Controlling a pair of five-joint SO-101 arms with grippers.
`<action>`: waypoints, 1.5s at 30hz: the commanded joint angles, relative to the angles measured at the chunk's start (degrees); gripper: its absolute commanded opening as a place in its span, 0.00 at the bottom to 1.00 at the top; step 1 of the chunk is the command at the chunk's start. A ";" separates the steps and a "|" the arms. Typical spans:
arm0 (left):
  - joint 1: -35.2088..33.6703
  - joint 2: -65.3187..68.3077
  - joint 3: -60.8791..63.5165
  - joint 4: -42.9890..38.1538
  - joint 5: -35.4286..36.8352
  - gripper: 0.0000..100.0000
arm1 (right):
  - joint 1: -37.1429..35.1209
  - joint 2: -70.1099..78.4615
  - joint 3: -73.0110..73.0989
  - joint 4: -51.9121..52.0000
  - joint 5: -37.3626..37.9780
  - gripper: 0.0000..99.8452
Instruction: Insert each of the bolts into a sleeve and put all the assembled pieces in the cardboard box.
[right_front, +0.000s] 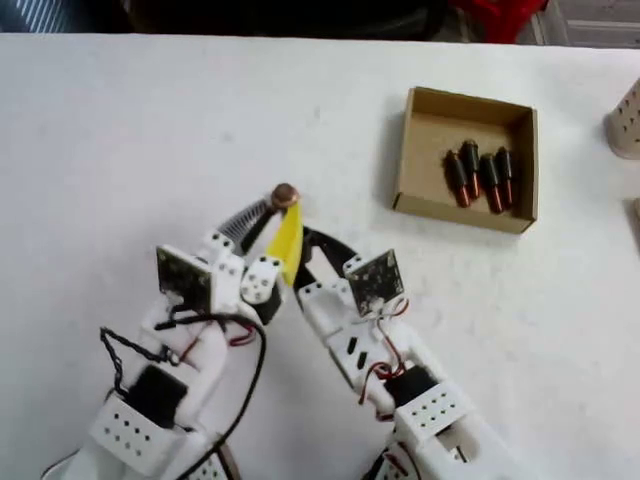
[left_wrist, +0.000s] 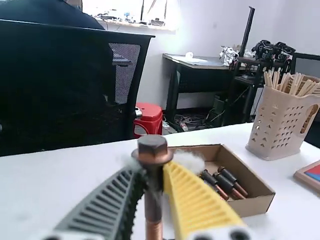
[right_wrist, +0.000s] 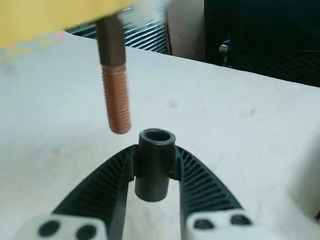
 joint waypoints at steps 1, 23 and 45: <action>0.92 2.86 -5.45 -0.35 3.34 0.02 | -0.22 -0.57 0.35 0.04 -0.62 0.02; -0.66 18.33 -8.70 -11.78 3.52 0.02 | -0.22 -0.57 0.35 0.04 -0.62 0.02; 0.40 19.30 -7.82 0.70 3.43 0.02 | 0.04 -0.57 0.35 0.04 -0.35 0.02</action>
